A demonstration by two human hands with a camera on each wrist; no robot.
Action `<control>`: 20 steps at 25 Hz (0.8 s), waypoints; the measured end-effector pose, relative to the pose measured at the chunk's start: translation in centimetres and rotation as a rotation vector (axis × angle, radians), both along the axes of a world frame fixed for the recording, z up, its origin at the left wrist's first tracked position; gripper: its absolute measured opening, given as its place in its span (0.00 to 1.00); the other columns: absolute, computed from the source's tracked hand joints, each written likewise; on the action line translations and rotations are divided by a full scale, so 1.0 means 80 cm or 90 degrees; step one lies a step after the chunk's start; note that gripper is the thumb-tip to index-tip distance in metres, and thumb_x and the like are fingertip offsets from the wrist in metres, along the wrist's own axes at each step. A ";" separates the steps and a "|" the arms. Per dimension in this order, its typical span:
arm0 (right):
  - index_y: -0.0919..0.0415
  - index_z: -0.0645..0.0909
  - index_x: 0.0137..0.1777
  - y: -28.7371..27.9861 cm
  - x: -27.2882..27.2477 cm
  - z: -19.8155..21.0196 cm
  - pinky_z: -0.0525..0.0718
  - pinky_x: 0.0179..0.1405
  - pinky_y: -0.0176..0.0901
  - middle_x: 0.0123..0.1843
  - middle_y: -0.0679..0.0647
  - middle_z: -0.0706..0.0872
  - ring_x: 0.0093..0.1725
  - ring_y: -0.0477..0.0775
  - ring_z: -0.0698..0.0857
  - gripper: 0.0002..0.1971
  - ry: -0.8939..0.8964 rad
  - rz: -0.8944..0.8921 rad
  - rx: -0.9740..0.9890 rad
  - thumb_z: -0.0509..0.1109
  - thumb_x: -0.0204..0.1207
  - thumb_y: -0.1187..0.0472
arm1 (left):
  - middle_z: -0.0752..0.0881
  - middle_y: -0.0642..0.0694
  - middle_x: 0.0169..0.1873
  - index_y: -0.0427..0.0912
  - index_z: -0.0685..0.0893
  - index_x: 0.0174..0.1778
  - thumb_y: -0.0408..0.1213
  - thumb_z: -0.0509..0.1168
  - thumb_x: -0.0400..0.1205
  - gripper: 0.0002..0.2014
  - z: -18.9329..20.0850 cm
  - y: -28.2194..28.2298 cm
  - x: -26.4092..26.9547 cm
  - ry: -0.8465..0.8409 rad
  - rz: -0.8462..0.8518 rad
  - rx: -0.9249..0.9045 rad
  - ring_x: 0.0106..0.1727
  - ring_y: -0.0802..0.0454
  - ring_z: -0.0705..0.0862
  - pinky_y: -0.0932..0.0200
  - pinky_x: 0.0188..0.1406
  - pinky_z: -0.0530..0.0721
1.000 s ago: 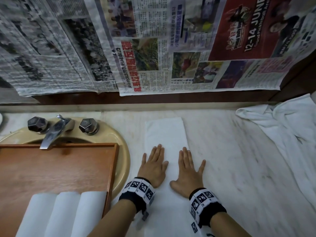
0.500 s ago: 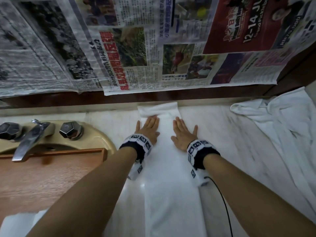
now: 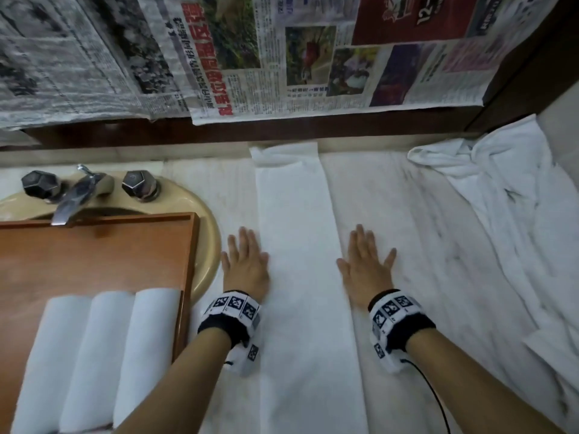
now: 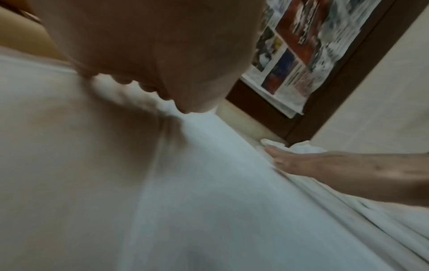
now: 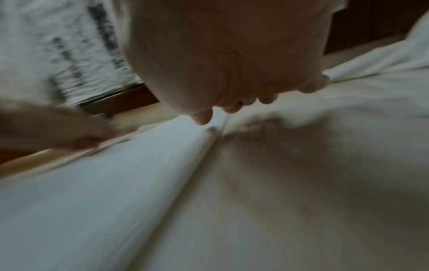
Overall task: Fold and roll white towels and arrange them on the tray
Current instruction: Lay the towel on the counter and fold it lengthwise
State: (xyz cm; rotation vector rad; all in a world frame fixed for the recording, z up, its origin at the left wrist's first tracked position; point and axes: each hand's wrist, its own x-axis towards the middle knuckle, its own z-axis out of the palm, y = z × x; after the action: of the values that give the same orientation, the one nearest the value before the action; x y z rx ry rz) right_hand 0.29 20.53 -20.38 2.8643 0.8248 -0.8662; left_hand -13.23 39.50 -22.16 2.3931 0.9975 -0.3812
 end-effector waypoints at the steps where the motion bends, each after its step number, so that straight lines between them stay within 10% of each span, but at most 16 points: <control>1: 0.58 0.28 0.83 -0.006 -0.027 -0.001 0.36 0.78 0.76 0.82 0.49 0.23 0.83 0.52 0.30 0.34 -0.006 0.075 0.030 0.42 0.88 0.46 | 0.29 0.50 0.82 0.46 0.33 0.84 0.47 0.39 0.91 0.29 0.004 -0.021 -0.004 -0.033 -0.056 0.001 0.83 0.47 0.30 0.40 0.82 0.35; 4: 0.57 0.29 0.84 -0.036 -0.081 -0.015 0.37 0.78 0.75 0.81 0.47 0.22 0.83 0.49 0.29 0.33 0.044 0.172 0.071 0.42 0.88 0.46 | 0.26 0.54 0.80 0.49 0.31 0.84 0.47 0.39 0.90 0.29 -0.007 -0.074 -0.046 -0.059 -0.188 0.028 0.83 0.49 0.29 0.40 0.82 0.34; 7: 0.59 0.27 0.83 -0.069 -0.073 -0.009 0.36 0.77 0.77 0.83 0.50 0.23 0.83 0.52 0.29 0.33 0.044 -0.096 0.030 0.40 0.87 0.46 | 0.28 0.49 0.82 0.47 0.31 0.84 0.50 0.37 0.89 0.30 -0.007 -0.066 -0.087 0.021 0.025 0.016 0.83 0.48 0.28 0.37 0.81 0.33; 11: 0.56 0.30 0.84 -0.088 -0.157 -0.005 0.37 0.78 0.76 0.80 0.45 0.22 0.82 0.49 0.27 0.32 0.057 0.196 0.122 0.41 0.87 0.48 | 0.26 0.54 0.80 0.48 0.31 0.83 0.55 0.29 0.85 0.32 0.000 -0.141 -0.114 -0.049 -0.199 0.017 0.83 0.51 0.28 0.37 0.82 0.37; 15: 0.57 0.29 0.83 -0.110 -0.134 -0.003 0.34 0.76 0.78 0.81 0.47 0.22 0.83 0.51 0.29 0.32 0.064 -0.082 0.057 0.40 0.88 0.46 | 0.30 0.51 0.83 0.45 0.34 0.84 0.49 0.37 0.89 0.30 0.004 -0.124 -0.150 0.037 0.051 0.010 0.84 0.49 0.32 0.36 0.80 0.33; 20: 0.56 0.30 0.84 -0.121 -0.187 -0.009 0.37 0.77 0.77 0.82 0.47 0.24 0.82 0.49 0.28 0.32 0.066 0.189 0.098 0.42 0.88 0.46 | 0.27 0.54 0.79 0.46 0.34 0.85 0.49 0.36 0.89 0.29 0.006 -0.184 -0.159 -0.023 -0.196 0.007 0.84 0.53 0.32 0.37 0.83 0.38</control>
State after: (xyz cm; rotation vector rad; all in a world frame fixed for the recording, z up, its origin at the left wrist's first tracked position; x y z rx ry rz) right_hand -14.67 10.88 -21.14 2.7339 1.3405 -0.9552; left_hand -25.93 24.78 -21.65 2.5581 0.6160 -0.4399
